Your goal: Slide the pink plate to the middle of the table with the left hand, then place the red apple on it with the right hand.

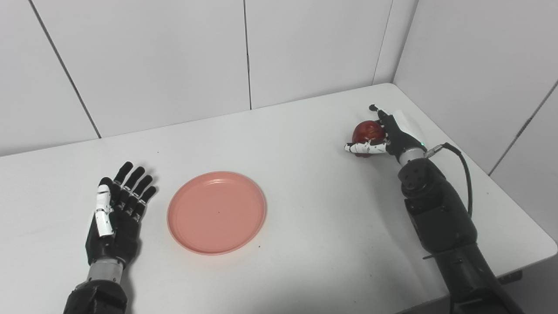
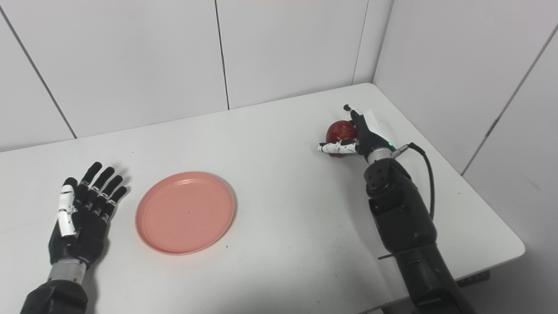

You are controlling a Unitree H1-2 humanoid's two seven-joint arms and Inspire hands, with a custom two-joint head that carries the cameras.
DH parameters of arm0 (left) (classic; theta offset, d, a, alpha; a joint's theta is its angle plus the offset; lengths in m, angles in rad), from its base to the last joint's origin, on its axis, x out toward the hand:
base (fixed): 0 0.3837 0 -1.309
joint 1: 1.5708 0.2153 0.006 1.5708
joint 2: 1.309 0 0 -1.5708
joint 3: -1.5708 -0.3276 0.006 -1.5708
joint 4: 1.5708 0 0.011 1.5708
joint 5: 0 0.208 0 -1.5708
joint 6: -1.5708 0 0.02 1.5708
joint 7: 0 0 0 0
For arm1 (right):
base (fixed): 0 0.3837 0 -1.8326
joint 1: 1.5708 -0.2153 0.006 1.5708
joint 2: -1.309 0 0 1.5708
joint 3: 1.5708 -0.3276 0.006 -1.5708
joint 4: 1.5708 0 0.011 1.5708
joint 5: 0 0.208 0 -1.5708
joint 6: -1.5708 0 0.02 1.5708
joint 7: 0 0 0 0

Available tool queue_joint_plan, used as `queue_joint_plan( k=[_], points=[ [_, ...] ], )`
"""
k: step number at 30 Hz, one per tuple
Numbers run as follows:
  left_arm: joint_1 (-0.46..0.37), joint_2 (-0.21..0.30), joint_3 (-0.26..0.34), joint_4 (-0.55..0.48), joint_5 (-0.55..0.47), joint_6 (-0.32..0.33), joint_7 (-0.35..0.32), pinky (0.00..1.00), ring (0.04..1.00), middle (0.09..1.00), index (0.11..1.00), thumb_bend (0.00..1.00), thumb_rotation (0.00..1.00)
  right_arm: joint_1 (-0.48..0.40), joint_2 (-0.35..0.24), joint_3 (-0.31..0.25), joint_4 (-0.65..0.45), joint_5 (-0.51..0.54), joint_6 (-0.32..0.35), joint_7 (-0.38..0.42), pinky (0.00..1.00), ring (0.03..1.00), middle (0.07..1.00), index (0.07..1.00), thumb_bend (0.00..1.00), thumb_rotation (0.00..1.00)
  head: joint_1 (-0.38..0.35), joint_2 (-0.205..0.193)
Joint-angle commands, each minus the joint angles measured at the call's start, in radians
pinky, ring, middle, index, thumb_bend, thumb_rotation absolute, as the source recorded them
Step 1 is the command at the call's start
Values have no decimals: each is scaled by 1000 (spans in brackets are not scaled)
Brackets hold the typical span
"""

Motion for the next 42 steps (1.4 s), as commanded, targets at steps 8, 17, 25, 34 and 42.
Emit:
queue_joint_plan(
  k=[8, 17, 25, 34, 42],
  points=[
    [21, -2, -6, 3, 4, 50, 22, 871, 869, 869, 848, 362, 1000, -63, -23, 17, 33, 43, -67, -122, 535, 597, 643, 654, 813, 204, 2, 4],
    [22, -3, -10, -1, 9, 52, 26, 869, 868, 870, 850, 358, 1000, -89, -35, 43, 113, 76, -120, -195, 449, 519, 564, 519, 619, 139, 5, 6],
    [23, -3, -10, 2, 11, 47, 29, 866, 867, 867, 846, 364, 1000, -96, -48, 66, 149, 79, -121, -222, 396, 471, 519, 486, 515, 134, 4, 7],
    [20, 1, -13, 12, 12, 38, 25, 876, 873, 870, 849, 365, 1000, -90, -55, 60, 134, 90, -107, -240, 365, 438, 492, 485, 516, 134, 4, 7],
    [21, -4, -13, 7, 11, 44, 31, 874, 870, 869, 850, 362, 1000, -75, -59, 68, 26, 78, -70, -218, 398, 472, 519, 486, 516, 135, 16, 3]
  ],
)
